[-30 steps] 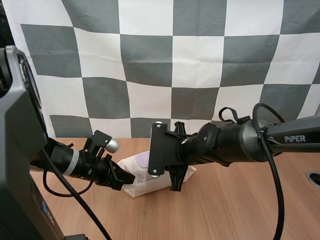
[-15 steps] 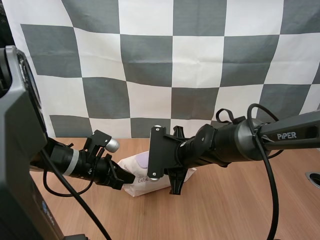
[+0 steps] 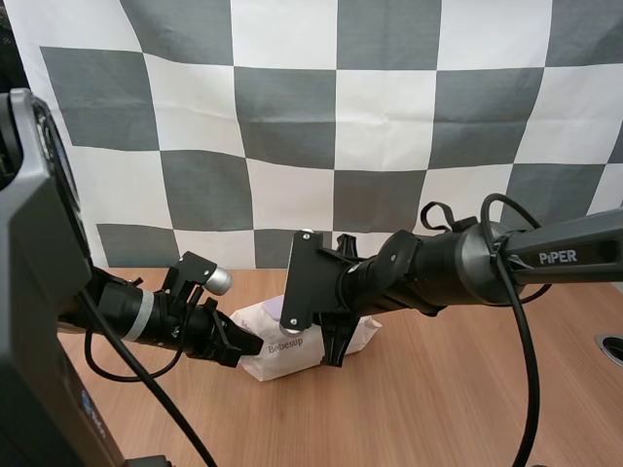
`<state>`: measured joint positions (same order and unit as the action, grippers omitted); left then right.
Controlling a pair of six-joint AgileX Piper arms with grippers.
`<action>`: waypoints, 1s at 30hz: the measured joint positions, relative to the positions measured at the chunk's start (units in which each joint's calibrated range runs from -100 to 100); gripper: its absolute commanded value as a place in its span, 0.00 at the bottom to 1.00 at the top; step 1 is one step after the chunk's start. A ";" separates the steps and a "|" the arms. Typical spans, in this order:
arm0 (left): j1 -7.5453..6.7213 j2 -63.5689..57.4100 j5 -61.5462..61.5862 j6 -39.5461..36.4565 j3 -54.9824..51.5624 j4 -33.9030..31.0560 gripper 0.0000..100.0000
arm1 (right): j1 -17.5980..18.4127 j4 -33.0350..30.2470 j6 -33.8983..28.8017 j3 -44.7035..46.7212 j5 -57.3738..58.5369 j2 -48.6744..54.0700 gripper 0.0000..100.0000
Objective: Open the wet wipes lid
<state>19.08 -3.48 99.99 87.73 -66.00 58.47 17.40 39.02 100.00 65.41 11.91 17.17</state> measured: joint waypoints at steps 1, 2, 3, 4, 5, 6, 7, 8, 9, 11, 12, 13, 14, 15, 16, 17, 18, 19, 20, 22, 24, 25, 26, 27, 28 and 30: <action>0.00 0.00 0.00 0.00 0.00 0.00 0.00 | 0.00 0.00 0.00 0.00 0.00 0.00 0.38; 0.00 0.00 0.00 0.00 0.00 0.00 0.00 | 0.00 0.00 0.00 0.00 0.00 0.00 0.35; 0.00 0.00 0.00 0.00 0.00 0.00 0.00 | 0.00 0.00 0.00 0.00 0.16 0.00 0.32; 0.00 0.00 0.00 0.00 0.00 0.00 0.00 | 0.00 0.00 0.00 0.00 0.69 0.00 0.28; 0.00 0.00 0.00 0.00 0.00 0.00 0.00 | 0.00 0.00 0.00 0.00 1.34 0.00 0.22; 0.00 0.00 0.00 0.00 0.00 0.00 0.00 | 0.00 0.26 0.00 0.00 1.69 0.00 0.15; 0.00 0.00 0.00 0.00 0.00 0.00 0.00 | 0.00 0.74 0.00 0.00 2.47 0.00 0.08; 0.00 0.00 0.00 0.00 0.00 0.00 0.00 | 0.00 1.29 0.00 0.00 2.63 0.00 0.01; 0.00 0.00 0.00 0.00 0.00 0.00 0.00 | 0.00 1.68 0.00 0.00 2.63 0.00 0.00; 0.00 0.00 0.00 0.00 0.00 0.00 0.00 | 0.00 1.78 0.00 0.00 2.63 0.00 0.00; 0.00 0.00 0.00 0.00 0.00 0.00 0.00 | 0.00 1.78 0.00 0.00 2.63 0.00 0.00; 0.00 0.00 0.00 0.00 0.00 0.00 0.00 | 0.00 1.90 0.00 0.00 2.63 0.00 0.00; 0.00 0.00 0.00 0.00 0.00 0.00 0.00 | 0.00 2.31 0.00 0.00 2.63 0.00 0.00; 0.00 0.00 0.00 0.00 0.00 0.00 0.00 | 0.00 2.49 0.00 0.00 2.63 0.00 0.00; 0.00 0.00 0.00 0.00 0.00 0.00 0.00 | 0.00 2.59 0.00 0.00 2.63 0.00 0.00; 0.00 0.00 0.00 0.00 0.00 0.00 0.00 | 0.00 2.59 0.00 0.00 2.63 0.00 0.00; 0.00 0.00 0.00 0.00 0.00 0.00 0.00 | 0.00 3.10 0.00 0.00 2.63 0.00 0.00; 0.00 0.00 0.00 0.00 0.00 0.00 0.00 | 0.00 3.66 0.00 0.00 2.40 0.00 0.00; 0.00 0.00 0.00 0.00 0.00 0.09 0.00 | 0.00 4.33 0.00 0.00 1.53 0.00 0.00; 0.00 0.00 0.00 0.08 0.00 0.09 0.00 | 0.00 4.91 0.00 -0.28 -0.04 0.00 0.00; 0.00 0.00 0.00 0.08 0.00 0.09 0.00 | 0.00 4.91 0.00 -0.75 -0.68 0.00 0.00; 0.00 0.00 0.00 0.08 0.00 0.09 0.00 | 0.00 4.91 0.00 -1.36 -0.68 0.00 0.00; 0.00 0.00 0.00 0.08 0.00 0.09 0.00 | 0.00 4.91 0.00 -1.79 -0.68 0.00 0.00; 0.00 0.00 0.00 0.08 0.00 -0.05 0.00 | 0.00 4.91 0.00 -2.31 -0.68 0.00 0.00; 0.00 0.00 0.00 0.08 0.00 -0.05 0.00 | 0.00 4.91 0.00 -2.82 -0.68 0.00 0.00; 0.00 0.00 0.00 0.08 0.00 -0.05 0.00 | 0.00 5.93 0.00 -3.50 -1.16 0.00 0.00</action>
<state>19.08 -3.48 99.99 87.81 -66.00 58.42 17.40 44.95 100.00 61.92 10.75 17.17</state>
